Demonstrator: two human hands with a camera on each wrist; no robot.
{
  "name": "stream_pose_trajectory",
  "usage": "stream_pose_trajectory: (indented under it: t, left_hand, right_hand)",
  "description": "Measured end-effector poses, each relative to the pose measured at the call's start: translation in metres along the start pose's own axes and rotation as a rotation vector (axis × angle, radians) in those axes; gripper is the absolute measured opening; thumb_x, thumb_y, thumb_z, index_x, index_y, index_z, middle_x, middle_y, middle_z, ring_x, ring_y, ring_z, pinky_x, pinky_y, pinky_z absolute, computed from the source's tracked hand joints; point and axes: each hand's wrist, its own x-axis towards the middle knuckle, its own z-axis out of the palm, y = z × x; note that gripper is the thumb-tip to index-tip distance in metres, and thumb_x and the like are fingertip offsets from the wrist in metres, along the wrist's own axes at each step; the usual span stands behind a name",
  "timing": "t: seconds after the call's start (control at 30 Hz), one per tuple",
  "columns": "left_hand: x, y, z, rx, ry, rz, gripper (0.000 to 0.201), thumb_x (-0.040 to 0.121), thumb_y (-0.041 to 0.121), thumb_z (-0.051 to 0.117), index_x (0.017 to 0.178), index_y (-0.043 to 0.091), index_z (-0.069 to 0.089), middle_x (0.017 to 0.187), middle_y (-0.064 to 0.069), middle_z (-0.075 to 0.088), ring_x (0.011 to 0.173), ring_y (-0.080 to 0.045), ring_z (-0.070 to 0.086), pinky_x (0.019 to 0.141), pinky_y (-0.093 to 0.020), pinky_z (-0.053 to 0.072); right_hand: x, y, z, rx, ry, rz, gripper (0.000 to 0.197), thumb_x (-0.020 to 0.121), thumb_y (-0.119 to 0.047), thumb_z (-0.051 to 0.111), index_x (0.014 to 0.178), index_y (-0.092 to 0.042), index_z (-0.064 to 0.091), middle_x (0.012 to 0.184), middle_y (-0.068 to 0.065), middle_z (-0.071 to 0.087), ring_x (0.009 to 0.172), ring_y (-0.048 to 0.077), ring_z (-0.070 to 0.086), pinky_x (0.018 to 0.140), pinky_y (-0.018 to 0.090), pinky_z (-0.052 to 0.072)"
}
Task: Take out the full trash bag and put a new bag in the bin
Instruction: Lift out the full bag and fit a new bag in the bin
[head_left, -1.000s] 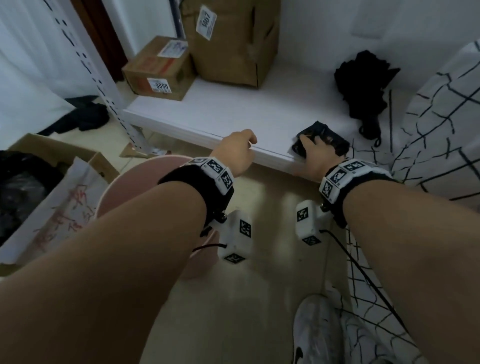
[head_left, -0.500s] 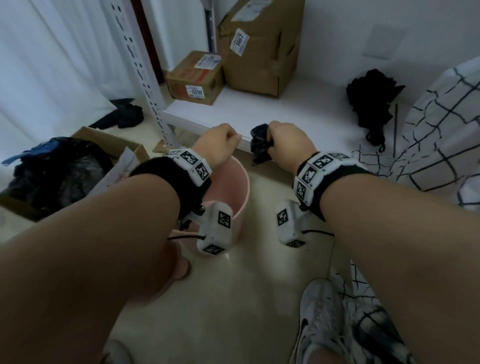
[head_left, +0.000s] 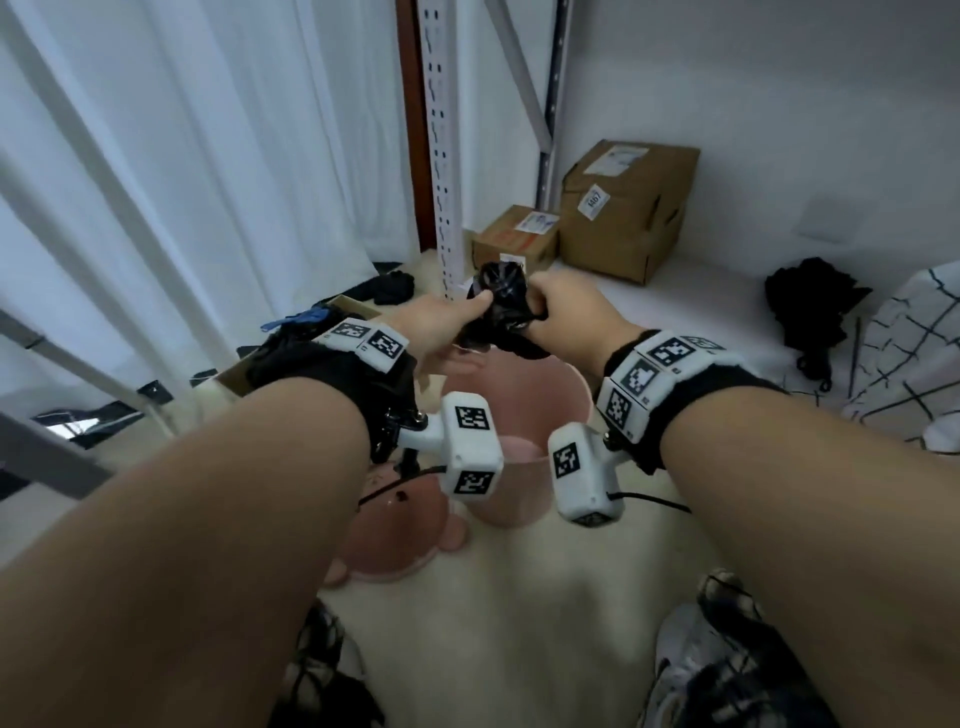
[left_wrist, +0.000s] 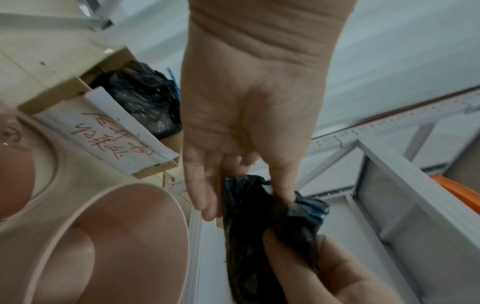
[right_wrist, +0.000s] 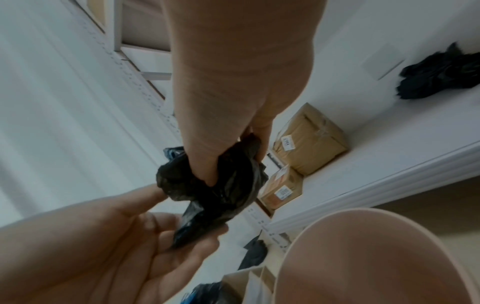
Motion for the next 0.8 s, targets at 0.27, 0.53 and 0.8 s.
stream_pose_trajectory:
  t: [0.27, 0.53, 0.8]
  left_hand:
    - [0.004, -0.002, -0.026, -0.153, 0.074, 0.205, 0.014, 0.094, 0.011, 0.053, 0.081, 0.016, 0.056, 0.078, -0.003, 0.064, 0.072, -0.012, 0.064, 0.057, -0.025, 0.057]
    - [0.005, 0.0, -0.017, -0.017, -0.061, 0.28, 0.019, 0.094, 0.002, 0.047, 0.082, 0.017, 0.05, 0.071, -0.003, 0.054, 0.055, -0.01, 0.054, 0.049, -0.017, 0.046]
    - [0.013, -0.006, -0.025, 0.382, 0.275, 0.27, 0.012, 0.094, 0.005, 0.047, 0.087, 0.011, 0.054, 0.08, -0.003, 0.054, 0.077, -0.016, 0.051, 0.066, -0.023, 0.043]
  right_hand:
    - [0.003, -0.017, 0.02, 0.7, -0.028, 0.095, 0.043, 0.084, -0.025, 0.064, 0.116, -0.019, 0.037, 0.118, 0.012, 0.057, 0.102, 0.025, 0.061, 0.086, 0.04, 0.055]
    - [0.008, -0.005, 0.018, 0.656, -0.143, 0.094, 0.063, 0.075, -0.024, 0.078, 0.132, -0.019, 0.05, 0.122, 0.003, 0.063, 0.117, 0.018, 0.058, 0.102, 0.033, 0.046]
    - [0.004, 0.012, 0.008, 0.414, 0.22, 0.214, 0.023, 0.089, -0.01, 0.059, 0.112, -0.005, 0.059, 0.107, 0.01, 0.063, 0.101, 0.023, 0.057, 0.088, 0.027, 0.043]
